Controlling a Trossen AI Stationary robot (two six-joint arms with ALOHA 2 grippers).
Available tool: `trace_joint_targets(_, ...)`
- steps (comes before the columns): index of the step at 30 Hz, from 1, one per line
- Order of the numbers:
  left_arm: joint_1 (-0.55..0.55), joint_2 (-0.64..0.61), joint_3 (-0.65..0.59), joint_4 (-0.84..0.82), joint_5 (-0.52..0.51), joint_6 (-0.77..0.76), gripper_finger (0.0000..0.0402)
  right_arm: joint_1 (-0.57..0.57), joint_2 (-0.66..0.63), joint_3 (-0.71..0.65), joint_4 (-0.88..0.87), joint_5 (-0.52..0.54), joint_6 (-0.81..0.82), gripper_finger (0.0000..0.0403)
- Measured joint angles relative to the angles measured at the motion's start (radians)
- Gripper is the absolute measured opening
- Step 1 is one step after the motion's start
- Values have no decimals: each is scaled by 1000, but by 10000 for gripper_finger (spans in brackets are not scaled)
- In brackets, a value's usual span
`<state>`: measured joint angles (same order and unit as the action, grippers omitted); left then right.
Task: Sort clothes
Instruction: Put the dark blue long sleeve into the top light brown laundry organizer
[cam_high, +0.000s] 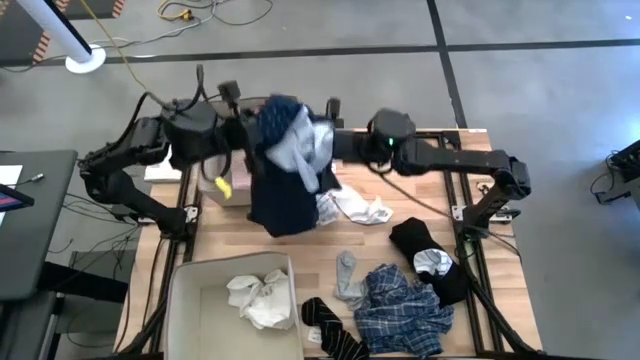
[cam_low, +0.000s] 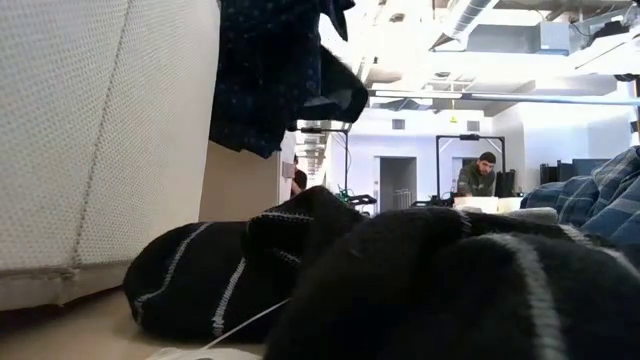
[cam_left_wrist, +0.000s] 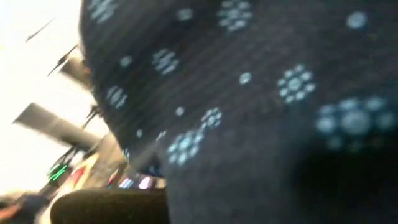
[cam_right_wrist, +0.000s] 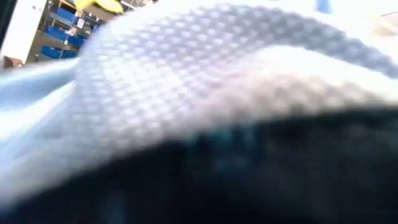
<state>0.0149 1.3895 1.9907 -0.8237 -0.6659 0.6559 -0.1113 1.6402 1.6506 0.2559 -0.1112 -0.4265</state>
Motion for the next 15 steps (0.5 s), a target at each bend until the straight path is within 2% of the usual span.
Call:
trace_joint_targets(4,109,1,0,-1,-59,14,7,-58,26,87,-30,-56,29,2)
trace_joint_targets(10,274,1,0,9,-68,16,8,-153,104,202,-97,-185,129,2)
trace_joint_targets(15,395,2,-29,-18,-56,-29,8,-215,215,295,-190,-233,186,3)
